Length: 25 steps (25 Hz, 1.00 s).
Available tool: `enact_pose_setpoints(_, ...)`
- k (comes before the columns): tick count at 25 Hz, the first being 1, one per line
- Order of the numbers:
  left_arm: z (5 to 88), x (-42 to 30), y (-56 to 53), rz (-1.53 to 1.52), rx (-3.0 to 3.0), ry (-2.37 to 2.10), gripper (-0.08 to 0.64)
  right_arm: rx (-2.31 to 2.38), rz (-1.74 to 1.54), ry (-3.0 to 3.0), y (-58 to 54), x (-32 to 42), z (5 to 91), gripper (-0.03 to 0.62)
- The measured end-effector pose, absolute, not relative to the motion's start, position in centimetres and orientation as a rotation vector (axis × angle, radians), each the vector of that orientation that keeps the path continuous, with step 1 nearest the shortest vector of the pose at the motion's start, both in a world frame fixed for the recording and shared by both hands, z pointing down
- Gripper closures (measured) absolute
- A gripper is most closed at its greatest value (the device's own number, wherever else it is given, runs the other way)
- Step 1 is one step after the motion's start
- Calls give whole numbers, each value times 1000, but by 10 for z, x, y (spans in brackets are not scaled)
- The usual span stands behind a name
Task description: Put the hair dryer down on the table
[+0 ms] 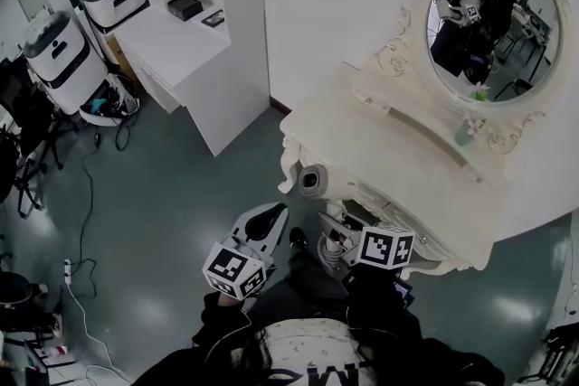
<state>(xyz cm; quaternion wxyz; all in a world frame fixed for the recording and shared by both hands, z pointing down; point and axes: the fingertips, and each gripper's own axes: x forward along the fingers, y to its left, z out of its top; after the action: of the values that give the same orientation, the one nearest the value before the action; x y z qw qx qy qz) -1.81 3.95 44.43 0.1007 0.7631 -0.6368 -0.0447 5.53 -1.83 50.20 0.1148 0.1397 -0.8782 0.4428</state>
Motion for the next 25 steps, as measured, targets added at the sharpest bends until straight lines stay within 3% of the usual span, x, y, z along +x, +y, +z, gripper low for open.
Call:
enact_pose_setpoints(14, 438, -119, -50, -105, 2186, -1993, 560, 382, 1300, -2565, -133, -38, 512, 364)
enact_pose_setpoints(25, 441, -131, -152, -29, 2247, -1879, 558, 553, 1384, -2509, -231, -34, 535, 364)
